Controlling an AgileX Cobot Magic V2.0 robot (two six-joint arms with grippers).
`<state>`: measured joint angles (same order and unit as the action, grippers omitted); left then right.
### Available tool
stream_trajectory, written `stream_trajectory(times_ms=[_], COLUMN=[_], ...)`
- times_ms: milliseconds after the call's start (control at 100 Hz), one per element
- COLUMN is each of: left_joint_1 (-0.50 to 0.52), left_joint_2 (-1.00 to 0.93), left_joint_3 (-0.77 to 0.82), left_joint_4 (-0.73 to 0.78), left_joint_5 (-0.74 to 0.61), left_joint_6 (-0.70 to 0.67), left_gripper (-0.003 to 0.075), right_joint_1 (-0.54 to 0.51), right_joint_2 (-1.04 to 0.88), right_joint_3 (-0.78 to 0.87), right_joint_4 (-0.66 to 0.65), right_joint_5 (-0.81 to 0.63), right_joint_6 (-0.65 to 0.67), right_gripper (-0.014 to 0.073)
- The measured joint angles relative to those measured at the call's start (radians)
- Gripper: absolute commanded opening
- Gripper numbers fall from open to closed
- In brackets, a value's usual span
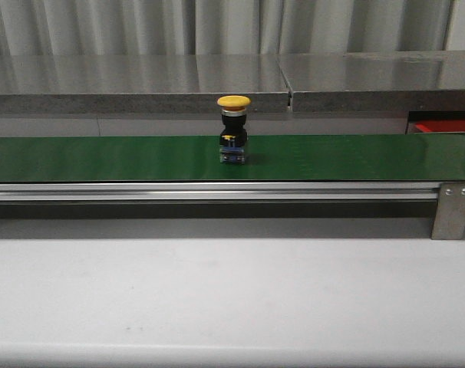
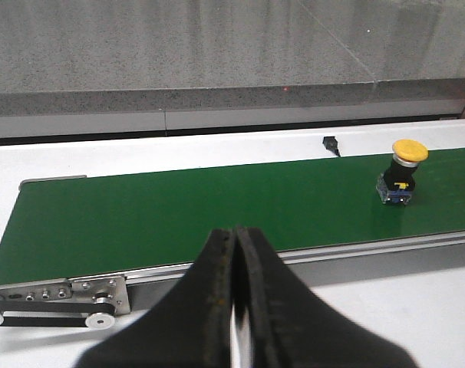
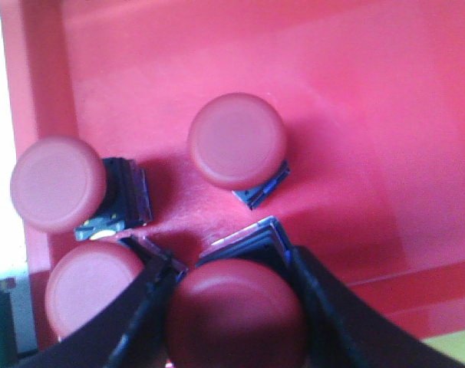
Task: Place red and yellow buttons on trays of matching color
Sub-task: 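Carry the red button into the red tray and open the right gripper, then move the right gripper back over the yellow button on the conveyor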
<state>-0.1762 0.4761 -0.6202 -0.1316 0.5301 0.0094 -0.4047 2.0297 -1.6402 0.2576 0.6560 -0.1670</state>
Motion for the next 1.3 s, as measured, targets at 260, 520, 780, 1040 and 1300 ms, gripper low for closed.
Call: stream_trajectory(times_ms=[260, 520, 780, 1040, 1300], left_joint_1=[0.0, 0.0, 0.0, 0.0, 0.0], left_joint_2=[0.0, 0.0, 0.0, 0.0, 0.0], left_joint_3=[0.0, 0.0, 0.0, 0.0, 0.0], left_joint_4=[0.0, 0.0, 0.0, 0.0, 0.0], left_joint_5=[0.0, 0.0, 0.0, 0.0, 0.0], left_joint_6=[0.0, 0.0, 0.0, 0.0, 0.0], left_gripper=[-0.002, -0.002, -0.002, -0.002, -0.002], right_joint_1=[0.0, 0.0, 0.0, 0.0, 0.0], right_joint_2=[0.043, 0.049, 0.079, 0.079, 0.05], right_joint_3=[-0.01, -0.009, -0.009, -0.012, -0.012], right_joint_4=[0.004, 0.004, 0.006, 0.008, 0.01], right_joint_5=[-0.022, -0.04, -0.046, -0.045, -0.041], right_joint_6=[0.0, 0.0, 0.0, 0.0, 0.004], right_gripper=[0.0069, 0.0071, 0.0162, 0.05, 0.0498])
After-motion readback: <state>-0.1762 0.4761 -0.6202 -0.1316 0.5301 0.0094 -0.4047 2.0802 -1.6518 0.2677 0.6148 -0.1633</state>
